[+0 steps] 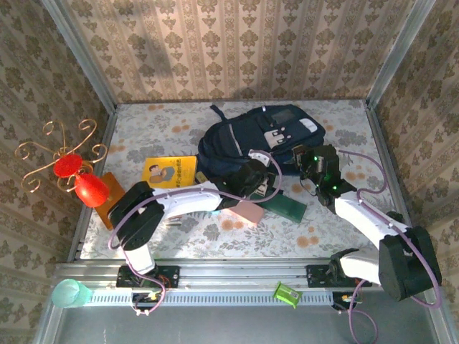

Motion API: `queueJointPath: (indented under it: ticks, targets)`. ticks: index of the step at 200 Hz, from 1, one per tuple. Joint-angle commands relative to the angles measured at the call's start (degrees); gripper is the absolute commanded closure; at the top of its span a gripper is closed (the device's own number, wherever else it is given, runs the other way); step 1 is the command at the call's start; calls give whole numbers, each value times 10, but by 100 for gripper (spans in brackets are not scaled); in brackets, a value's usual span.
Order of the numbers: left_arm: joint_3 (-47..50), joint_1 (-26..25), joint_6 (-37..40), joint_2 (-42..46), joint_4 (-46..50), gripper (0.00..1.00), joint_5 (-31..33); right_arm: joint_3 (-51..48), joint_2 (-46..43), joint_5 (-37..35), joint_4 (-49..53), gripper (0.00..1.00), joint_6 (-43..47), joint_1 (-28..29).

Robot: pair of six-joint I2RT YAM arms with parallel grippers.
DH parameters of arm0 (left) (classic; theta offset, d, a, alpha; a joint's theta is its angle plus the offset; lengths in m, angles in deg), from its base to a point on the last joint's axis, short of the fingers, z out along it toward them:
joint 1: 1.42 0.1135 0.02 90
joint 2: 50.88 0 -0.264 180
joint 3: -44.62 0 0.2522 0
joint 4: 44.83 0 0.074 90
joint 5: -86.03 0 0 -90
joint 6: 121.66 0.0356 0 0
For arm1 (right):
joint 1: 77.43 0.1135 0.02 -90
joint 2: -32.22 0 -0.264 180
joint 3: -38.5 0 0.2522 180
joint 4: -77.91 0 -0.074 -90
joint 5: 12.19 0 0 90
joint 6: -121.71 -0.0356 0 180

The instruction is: Pack books, pencil case, and school supplies into a backpack

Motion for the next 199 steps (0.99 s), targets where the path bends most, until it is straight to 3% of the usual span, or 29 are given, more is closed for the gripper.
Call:
queueJointPath:
  ticks: [1, 68, 121, 164, 199]
  targets:
    - [-26, 1, -35, -19, 34, 43, 86, 33, -26, -11, -34, 97, -11, 9]
    - [-109, 19, -8, -74, 38, 46, 127, 21, -18, -10, -40, 97, -15, 13]
    - [-121, 29, 28, -76, 19, 76, 151, 5, -15, -18, -42, 97, -12, 12]
    - [-57, 44, 69, -35, -33, 100, 105, -2, -11, -31, -29, 97, 7, -1]
    - [-21, 52, 140, -17, -55, 100, 100, -10, 0, -26, -29, 97, 16, -9]
